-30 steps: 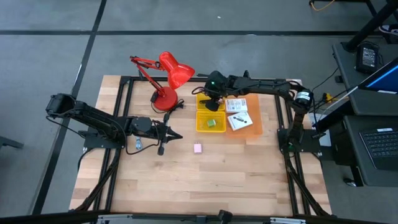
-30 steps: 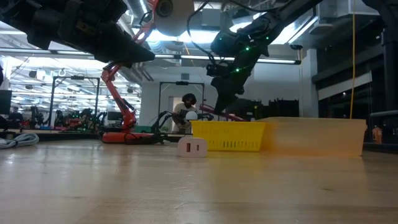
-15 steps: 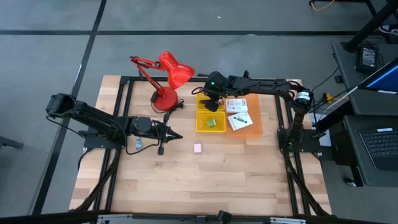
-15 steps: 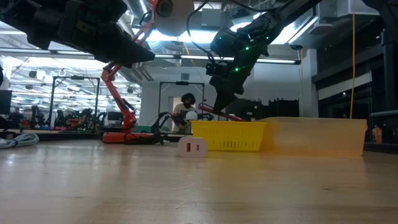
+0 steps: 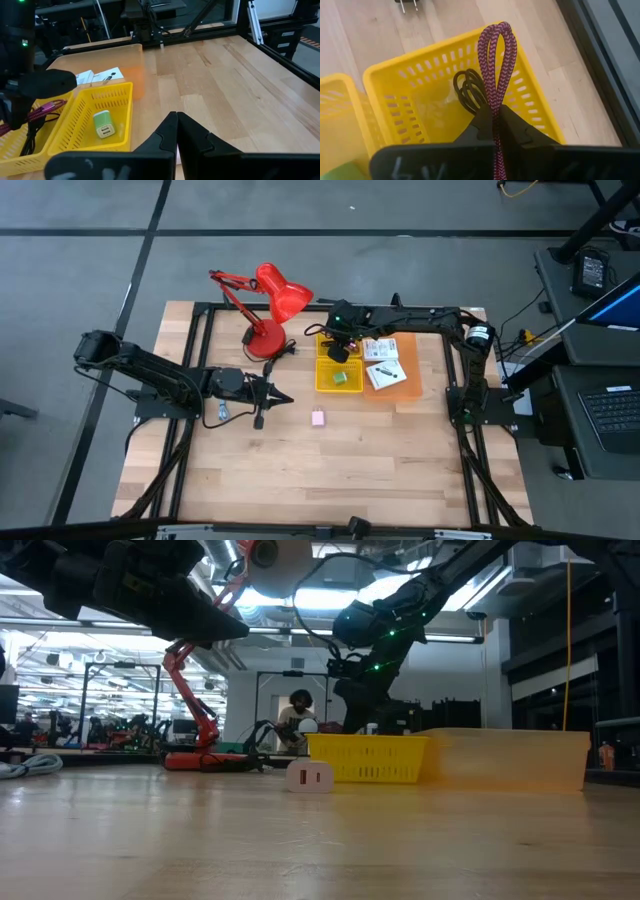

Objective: Pick and place items into bin
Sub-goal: Put the pink charger cable into the top yellow bin, then put the light pink charger adapter into the bottom yellow bin

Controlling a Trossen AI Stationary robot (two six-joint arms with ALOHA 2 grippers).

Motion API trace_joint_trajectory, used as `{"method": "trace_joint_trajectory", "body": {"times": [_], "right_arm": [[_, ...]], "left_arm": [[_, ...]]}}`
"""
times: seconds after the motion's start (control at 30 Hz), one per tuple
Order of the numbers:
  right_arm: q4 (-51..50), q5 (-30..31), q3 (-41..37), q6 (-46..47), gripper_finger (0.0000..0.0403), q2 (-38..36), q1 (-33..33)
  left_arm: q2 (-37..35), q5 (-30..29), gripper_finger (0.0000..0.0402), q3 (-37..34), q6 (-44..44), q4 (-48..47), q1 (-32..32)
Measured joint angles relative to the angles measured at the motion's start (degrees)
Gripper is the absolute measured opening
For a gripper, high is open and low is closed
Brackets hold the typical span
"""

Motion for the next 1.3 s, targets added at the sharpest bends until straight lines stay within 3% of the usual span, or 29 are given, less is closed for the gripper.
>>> {"method": "trace_joint_trajectory", "body": {"times": [0.27,0.63,0.83,1.03,1.2,1.3], "right_arm": [[-0.04,0.00,0.01,0.04,0.0003,0.00,-0.02],[-0.57,0.00,0.00,-0.69,0.0070,0.00,-0.02],[-1.32,0.02,1.29,-1.27,0.0085,0.00,-0.02],[-6.86,0.17,7.40,-1.92,0.0071,0.00,0.15],[-13.87,2.33,11.09,-3.04,0.0016,-0.91,2.90],[-15.03,5.00,10.50,-3.50,0.0007,-2.77,5.39]], "left_arm": [[0.00,-0.03,0.0004,0.00,-0.01,0.00,0.00],[0.00,-0.06,0.0005,0.00,-0.01,0.00,0.00],[0.00,-0.04,0.0002,0.00,-0.01,0.00,0.00],[0.00,-0.07,0.0005,0.00,0.42,0.00,0.00],[0.00,-0.10,0.0003,0.00,2.47,0.00,-0.02],[0.00,-0.10,0.0002,-0.02,2.46,-0.09,-0.01]]}}
